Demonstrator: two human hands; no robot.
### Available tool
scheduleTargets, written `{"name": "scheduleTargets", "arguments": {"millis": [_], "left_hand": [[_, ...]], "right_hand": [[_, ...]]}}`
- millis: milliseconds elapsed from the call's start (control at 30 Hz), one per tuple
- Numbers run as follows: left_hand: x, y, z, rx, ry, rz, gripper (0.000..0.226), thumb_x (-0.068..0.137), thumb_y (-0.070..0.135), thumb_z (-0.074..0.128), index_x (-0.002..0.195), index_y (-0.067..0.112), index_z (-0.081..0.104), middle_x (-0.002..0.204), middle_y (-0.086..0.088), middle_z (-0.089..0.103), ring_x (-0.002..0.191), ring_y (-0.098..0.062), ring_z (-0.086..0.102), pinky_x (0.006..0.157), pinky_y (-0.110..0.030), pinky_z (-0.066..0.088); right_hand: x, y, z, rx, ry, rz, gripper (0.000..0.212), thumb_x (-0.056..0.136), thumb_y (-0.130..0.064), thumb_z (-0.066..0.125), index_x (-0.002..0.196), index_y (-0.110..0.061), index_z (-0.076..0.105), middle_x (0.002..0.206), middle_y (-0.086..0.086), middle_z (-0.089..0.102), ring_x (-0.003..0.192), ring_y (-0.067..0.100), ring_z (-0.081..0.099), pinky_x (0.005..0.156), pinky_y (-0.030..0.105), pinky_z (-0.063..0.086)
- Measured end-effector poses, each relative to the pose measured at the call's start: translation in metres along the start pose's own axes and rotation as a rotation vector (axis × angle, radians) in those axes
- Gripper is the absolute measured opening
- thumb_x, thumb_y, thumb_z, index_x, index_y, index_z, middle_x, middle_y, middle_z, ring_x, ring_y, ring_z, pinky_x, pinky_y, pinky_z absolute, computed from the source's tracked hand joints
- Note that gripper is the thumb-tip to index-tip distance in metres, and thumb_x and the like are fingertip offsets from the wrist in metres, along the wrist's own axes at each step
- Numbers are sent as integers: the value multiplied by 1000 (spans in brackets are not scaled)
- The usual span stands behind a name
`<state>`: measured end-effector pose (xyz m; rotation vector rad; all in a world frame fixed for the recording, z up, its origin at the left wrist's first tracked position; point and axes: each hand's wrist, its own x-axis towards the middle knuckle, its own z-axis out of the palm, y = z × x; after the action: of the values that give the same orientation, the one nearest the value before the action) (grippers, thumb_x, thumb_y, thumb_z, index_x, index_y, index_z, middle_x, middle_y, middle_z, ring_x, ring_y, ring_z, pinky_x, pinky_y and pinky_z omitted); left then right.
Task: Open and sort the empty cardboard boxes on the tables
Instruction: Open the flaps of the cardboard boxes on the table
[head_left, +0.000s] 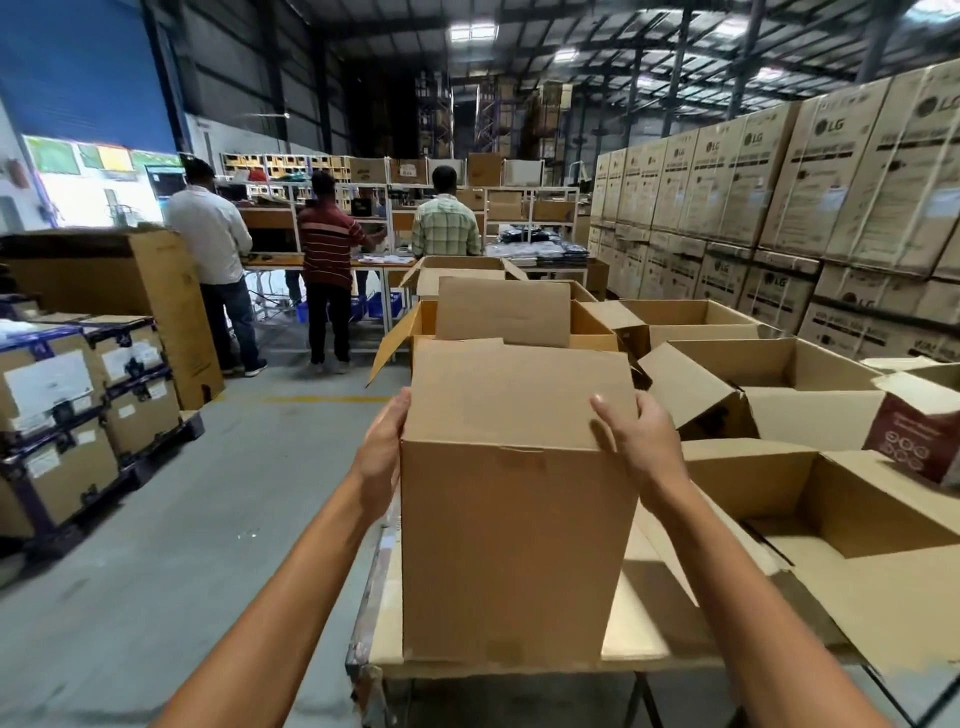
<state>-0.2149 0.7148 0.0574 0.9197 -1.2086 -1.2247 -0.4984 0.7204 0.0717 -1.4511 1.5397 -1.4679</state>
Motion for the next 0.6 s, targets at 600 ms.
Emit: {"name": "scheduleTargets", "arguments": {"millis": [600], "left_hand": [[-48, 39, -2, 420, -305, 180, 43, 93, 40, 49, 112, 11, 74, 131, 7, 66, 127, -10, 56, 101, -28, 43]], "right_hand": [[-38, -7, -61, 410, -572, -192, 74, 74, -79, 58, 71, -7, 74, 106, 20, 72, 105, 33, 64, 92, 41, 45]]}}
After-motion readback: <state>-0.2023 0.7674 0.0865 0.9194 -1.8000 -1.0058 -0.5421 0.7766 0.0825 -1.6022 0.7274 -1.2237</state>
